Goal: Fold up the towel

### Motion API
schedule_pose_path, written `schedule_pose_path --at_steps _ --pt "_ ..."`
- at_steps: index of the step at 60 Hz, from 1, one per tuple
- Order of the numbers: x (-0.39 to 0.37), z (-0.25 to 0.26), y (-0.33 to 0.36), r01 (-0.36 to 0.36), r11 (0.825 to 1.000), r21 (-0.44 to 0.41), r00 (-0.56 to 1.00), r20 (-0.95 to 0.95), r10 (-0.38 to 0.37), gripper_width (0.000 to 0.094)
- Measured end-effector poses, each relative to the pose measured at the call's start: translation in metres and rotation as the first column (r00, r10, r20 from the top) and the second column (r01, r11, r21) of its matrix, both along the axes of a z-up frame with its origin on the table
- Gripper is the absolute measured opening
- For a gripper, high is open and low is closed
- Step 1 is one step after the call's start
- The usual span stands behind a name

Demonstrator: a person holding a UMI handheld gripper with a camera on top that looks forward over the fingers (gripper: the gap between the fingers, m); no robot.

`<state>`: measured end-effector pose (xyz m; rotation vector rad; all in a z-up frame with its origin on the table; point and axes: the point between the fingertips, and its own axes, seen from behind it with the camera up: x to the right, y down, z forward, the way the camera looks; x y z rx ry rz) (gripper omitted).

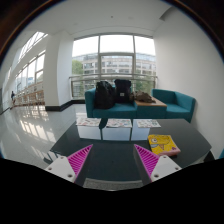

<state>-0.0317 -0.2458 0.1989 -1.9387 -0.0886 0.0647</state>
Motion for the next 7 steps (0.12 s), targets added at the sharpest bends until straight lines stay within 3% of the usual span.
schedule_pose_path --at_steps 7 --pt "-0.0062 0.0054 -0.0035 -0.009 1.0 0.002 1.0 -0.001 0.009 0.0807"
